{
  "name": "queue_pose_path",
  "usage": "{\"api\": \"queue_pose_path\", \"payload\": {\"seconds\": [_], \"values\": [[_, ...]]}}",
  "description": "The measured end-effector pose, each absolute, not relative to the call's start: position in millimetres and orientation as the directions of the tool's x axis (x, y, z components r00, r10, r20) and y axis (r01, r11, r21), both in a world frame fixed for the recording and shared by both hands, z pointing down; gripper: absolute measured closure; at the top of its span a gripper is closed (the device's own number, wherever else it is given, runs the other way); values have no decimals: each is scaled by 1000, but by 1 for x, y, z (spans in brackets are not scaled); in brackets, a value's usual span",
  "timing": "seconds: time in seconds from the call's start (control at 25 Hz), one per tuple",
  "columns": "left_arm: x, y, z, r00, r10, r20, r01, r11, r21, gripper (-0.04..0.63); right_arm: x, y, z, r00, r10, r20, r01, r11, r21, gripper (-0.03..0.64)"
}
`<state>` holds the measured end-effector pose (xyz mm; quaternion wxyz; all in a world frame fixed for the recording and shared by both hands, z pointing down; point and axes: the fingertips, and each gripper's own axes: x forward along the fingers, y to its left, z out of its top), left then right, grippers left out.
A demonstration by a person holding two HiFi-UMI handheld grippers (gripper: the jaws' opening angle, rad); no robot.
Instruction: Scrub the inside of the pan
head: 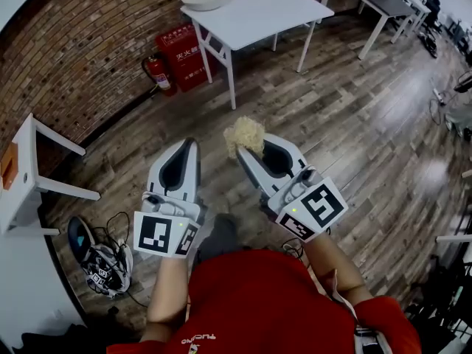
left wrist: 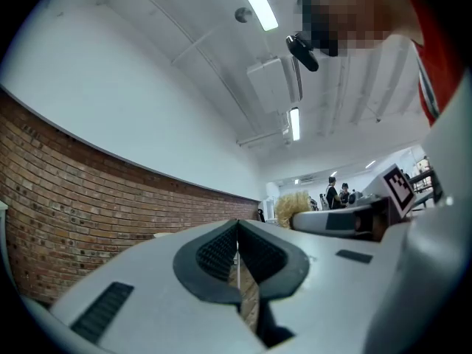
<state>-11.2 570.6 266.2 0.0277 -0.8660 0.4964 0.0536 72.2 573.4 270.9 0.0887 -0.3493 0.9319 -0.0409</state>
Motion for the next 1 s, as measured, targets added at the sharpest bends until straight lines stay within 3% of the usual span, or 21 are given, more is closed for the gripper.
{"api": "queue_pose_path", "payload": {"seconds": [0.52,1.0], "values": [[-82,381,259,557,-821,-128,-829,-560,-16,581,10,387,264,-679,-728,-94,-715,685,-137,529],[-116,279,267,564,-815,-129,-820,-571,22,581,-6,291,273,-649,-758,-61,-748,650,-132,529]]}}
